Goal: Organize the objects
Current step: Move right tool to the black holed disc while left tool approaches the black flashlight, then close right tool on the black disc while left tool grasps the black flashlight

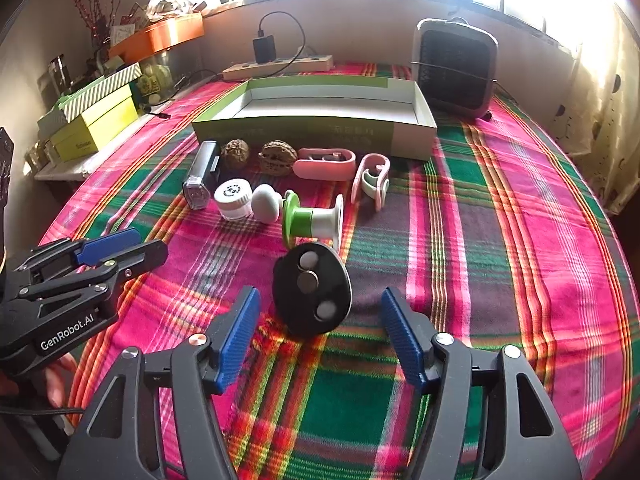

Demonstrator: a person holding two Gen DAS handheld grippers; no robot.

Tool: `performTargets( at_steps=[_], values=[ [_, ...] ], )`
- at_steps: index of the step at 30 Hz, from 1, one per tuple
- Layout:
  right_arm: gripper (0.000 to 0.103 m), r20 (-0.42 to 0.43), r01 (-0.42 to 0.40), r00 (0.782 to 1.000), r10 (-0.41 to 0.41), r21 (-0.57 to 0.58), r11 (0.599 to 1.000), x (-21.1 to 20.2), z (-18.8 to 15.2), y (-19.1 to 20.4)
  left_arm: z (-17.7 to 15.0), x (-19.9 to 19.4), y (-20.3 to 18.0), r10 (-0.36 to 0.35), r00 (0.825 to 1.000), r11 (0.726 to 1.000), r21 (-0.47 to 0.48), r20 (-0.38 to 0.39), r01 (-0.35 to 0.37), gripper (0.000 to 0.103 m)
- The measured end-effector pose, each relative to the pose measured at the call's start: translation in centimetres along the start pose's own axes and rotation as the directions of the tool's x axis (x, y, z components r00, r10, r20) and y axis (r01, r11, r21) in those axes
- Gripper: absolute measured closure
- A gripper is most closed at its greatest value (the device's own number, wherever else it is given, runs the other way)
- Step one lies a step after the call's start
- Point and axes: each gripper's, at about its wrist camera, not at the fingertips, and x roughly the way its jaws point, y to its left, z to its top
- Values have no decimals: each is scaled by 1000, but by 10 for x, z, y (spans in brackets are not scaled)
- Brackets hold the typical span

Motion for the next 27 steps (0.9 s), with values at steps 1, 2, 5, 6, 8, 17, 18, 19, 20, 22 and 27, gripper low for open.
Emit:
performTargets(
  at_steps=[1,2,5,6,8,17,18,19,20,22,27],
  values=[
    [48,-1,3,1000,-3,0,1000,0,1,-1,2,1,1,-7,1000,1000,-3,-3,7,68],
    [54,-1,5,1000,-5,1,1000,0,1,-1,3,2,3,-17,1000,1000,-12,-5,17,68],
    [58,0,-1,1000,1,12,1000,0,3,-5,8,4,6,-49,999,998,-35,-17,48,68],
    [59,0,0,1000,0,14,1000,0,3,-5,9,4,7,-56,998,998,-38,-21,56,68],
    [65,2,0,1000,0,22,1000,1,4,-7,13,6,7,-66,998,997,-41,-26,65,68],
    [67,4,-2,1000,2,30,1000,2,6,-9,28,6,10,-76,997,995,-61,-6,75,68],
    [67,4,-1,1000,0,31,1000,3,6,-10,30,6,10,-76,997,995,-63,-2,75,68],
    [67,3,2,1000,-2,32,999,3,7,-10,34,7,9,-79,997,995,-67,1,79,68],
    [67,3,4,1000,-5,33,999,3,7,-11,36,8,9,-82,997,994,-68,1,82,68],
    [67,3,11,1000,-11,37,999,4,8,-14,42,9,7,-89,996,994,-70,2,89,66],
    [67,1,19,1000,-19,51,998,5,12,-21,55,19,2,-95,995,993,-75,-8,95,66]
  ],
)
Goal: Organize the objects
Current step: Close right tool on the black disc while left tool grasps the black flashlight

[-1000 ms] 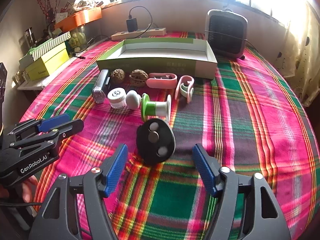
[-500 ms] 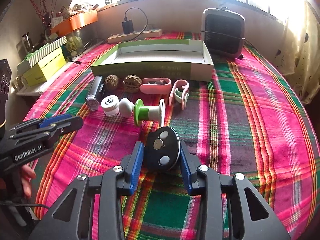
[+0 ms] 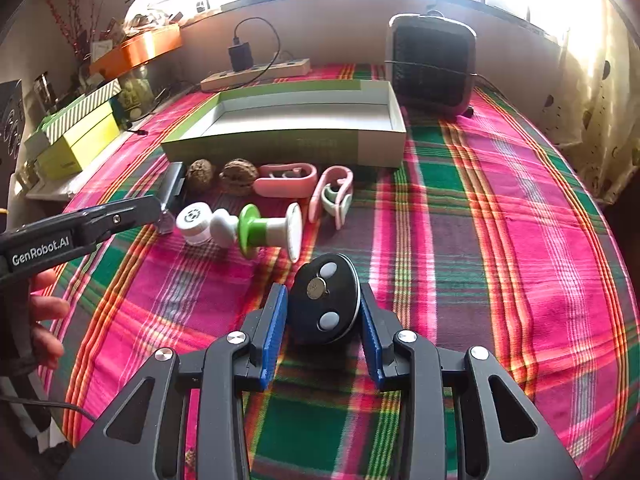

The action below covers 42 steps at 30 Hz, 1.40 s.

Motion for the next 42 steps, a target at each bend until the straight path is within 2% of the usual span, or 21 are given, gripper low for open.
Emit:
performTargets(
  at_steps=[7,14,27,42],
  values=[
    [67,-1,-2,1000,2,5,1000,3,7,-4,12,17,4,50,998,999,-17,-25,-50,66],
    [67,3,-4,1000,4,4,1000,6,17,-8,16,28,4,41,997,999,-13,-62,-42,66],
    [67,-8,-15,1000,15,4,1000,15,27,-10,16,36,1,81,992,996,47,-97,-76,66],
    [67,-18,-23,1000,23,5,1000,19,29,-11,18,36,7,96,991,995,47,-90,-92,77]
  ],
)
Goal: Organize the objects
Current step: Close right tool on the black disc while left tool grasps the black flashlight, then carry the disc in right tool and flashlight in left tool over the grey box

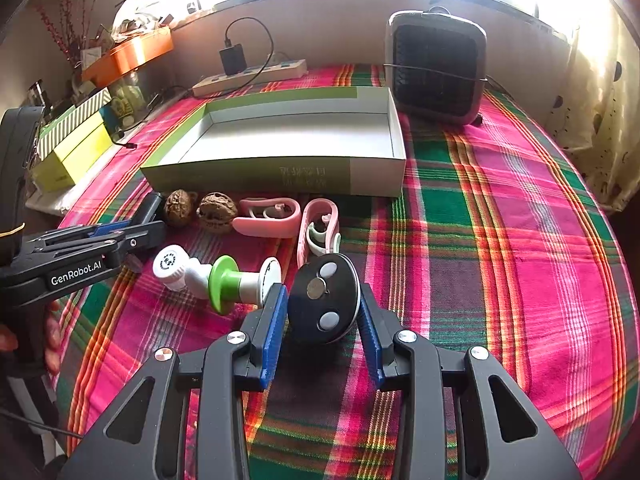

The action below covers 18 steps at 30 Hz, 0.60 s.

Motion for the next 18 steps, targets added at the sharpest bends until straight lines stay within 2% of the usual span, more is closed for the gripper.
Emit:
performTargets(
  at_steps=[4,18],
  values=[
    [67,0,1,1000,-1,0,1000,0,0,0,0,-1,1,8,1000,1000,2,0,-8,81],
    [67,22,7,1000,-7,-13,1000,-8,4,1,0,-18,-1,-2,1000,1000,10,19,2,82]
  ],
)
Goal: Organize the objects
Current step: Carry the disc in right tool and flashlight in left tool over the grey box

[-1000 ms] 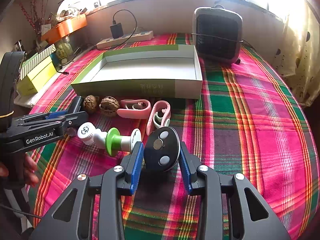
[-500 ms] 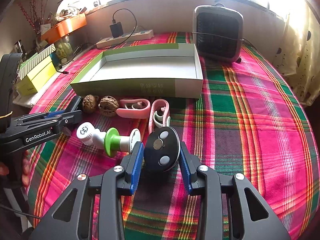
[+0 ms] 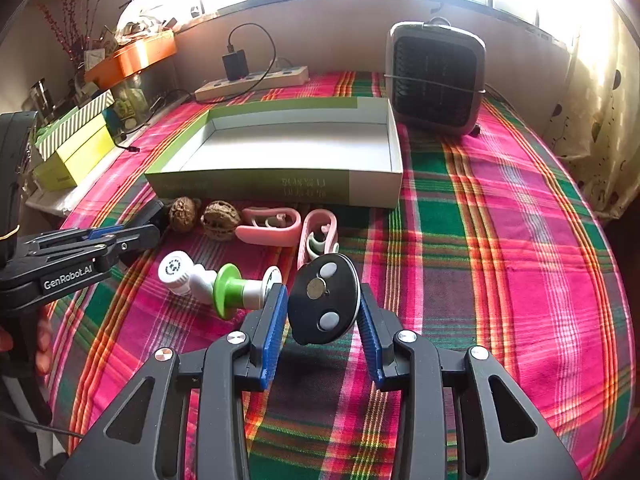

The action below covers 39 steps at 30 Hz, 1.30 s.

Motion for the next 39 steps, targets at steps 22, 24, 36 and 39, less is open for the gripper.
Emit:
performTargets(
  at_steps=[22,24,36,39],
  values=[
    [67,76,-6,997,9,-42,999,-2,58,-2,55,-10,0,-41,996,999,13,73,40,82],
    [67,76,-8,997,11,-41,999,2,65,-5,62,-6,-1,-50,996,999,17,75,49,82],
    [67,50,-12,999,16,-64,998,50,115,-16,102,37,2,-40,998,999,22,48,39,82],
    [67,37,-15,999,18,-66,998,64,125,-18,110,50,4,-34,999,999,15,39,34,82]
  ],
)
